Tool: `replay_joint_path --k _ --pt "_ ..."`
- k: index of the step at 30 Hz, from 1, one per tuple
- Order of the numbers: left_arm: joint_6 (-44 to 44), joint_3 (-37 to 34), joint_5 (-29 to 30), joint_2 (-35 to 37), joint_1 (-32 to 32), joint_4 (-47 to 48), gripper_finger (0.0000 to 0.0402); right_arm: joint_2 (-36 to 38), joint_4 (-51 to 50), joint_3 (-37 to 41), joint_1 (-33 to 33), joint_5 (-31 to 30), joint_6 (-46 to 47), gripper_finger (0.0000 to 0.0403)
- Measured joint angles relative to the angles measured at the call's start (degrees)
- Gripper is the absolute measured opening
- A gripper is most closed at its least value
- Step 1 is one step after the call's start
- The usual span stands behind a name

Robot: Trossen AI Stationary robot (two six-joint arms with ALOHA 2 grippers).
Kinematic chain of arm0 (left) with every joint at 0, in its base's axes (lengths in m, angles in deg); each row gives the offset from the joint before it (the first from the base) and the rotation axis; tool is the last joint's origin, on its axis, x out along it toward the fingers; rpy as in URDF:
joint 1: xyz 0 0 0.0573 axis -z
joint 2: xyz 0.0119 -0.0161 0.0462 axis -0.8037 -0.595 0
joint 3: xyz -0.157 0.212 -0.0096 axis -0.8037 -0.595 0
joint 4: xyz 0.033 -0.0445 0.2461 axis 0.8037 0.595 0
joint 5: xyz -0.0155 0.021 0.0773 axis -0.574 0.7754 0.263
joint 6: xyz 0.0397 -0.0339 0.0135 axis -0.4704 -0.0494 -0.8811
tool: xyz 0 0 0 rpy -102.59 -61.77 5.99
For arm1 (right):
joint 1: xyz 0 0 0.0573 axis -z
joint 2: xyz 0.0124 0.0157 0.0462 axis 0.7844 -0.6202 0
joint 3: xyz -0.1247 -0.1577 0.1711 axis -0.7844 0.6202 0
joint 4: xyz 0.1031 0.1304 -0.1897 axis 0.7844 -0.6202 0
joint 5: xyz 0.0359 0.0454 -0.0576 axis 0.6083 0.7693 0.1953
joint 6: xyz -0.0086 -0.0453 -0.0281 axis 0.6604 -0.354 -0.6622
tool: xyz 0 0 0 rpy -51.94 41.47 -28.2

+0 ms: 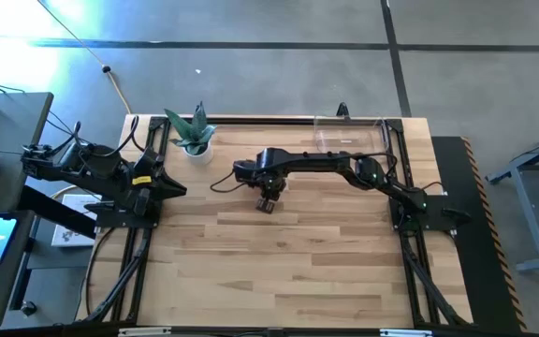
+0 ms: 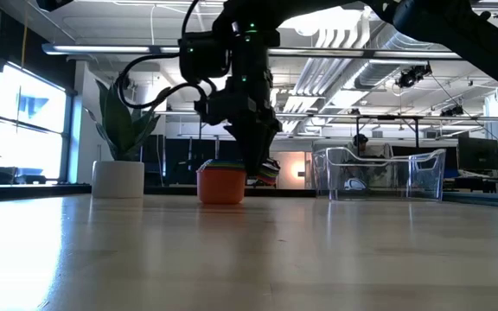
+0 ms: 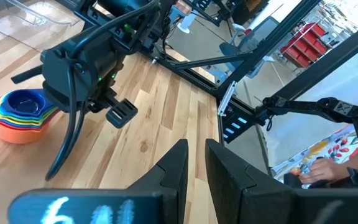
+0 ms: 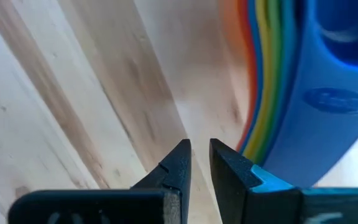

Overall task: Nest measuring cups in basket
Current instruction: Put the measuring cups into the bin

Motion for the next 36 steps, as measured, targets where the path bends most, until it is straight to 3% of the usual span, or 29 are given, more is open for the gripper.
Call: replay_joint_path --k 6,11,26,36 --pt "-0.05 0.0 0.18 -0.02 0.0 0.0 0.0046 0.0 -1.44 -1.06 -0.6 4.36 2.31 0.0051" --pt "-2.65 0.0 1.75 0.0 -0.02 0.02 0.0046 0.04 -3.24 -6.37 -2.53 5.83 5.46 0.0051" --pt "-14.91 0.0 2.98 -0.02 0.0 0.06 0.0046 8.22 -0.39 -6.34 -2.28 -1.6 9.86 0.0051" --pt "-25.22 0.0 12.29 -0.02 -0.01 0.07 0.0046 10.88 -1.42 -6.36 2.91 -1.34 5.68 0.0061"
